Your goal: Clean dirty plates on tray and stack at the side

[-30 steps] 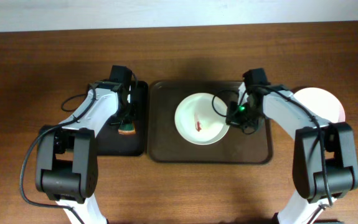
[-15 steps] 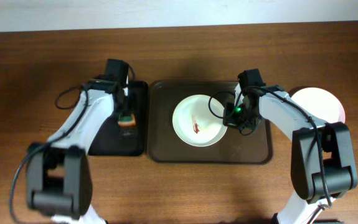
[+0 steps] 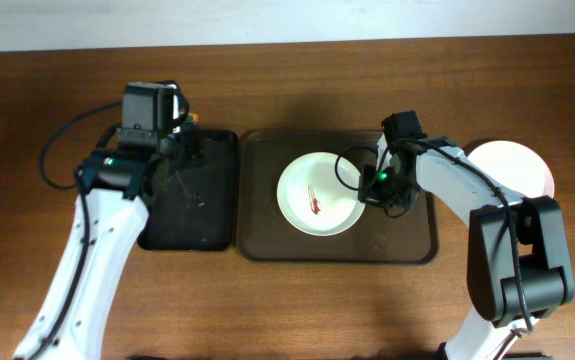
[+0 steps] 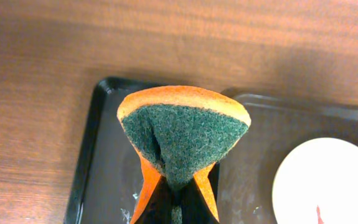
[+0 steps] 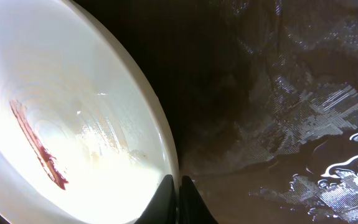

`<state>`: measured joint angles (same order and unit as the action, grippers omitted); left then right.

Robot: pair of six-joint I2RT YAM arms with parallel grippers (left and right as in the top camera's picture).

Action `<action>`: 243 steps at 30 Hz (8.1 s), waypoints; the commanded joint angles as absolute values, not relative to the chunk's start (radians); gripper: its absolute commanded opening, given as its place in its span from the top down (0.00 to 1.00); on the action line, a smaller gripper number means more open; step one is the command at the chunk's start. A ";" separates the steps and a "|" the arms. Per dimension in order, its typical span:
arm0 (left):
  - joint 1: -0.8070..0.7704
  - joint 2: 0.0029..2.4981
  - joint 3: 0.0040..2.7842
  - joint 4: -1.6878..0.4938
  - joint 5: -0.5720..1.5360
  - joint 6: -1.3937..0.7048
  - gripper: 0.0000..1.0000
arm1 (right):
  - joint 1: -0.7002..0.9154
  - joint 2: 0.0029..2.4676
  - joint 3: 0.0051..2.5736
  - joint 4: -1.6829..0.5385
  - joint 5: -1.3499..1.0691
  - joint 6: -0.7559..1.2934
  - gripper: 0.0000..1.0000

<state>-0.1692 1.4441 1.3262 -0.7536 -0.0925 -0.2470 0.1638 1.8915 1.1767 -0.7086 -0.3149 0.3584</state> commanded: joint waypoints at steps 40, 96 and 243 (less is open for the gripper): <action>-0.170 1.433 1.324 -0.240 -0.188 -0.029 1.00 | 0.170 1.909 1.175 -0.699 -0.276 0.348 0.96; -0.170 1.782 1.420 -0.868 0.237 -0.004 1.00 | 0.170 1.909 1.175 -0.699 -0.277 0.348 0.96; -0.187 1.840 1.066 -0.559 -0.044 -0.207 1.00 | 0.321 1.352 1.191 -0.698 0.691 -0.078 0.96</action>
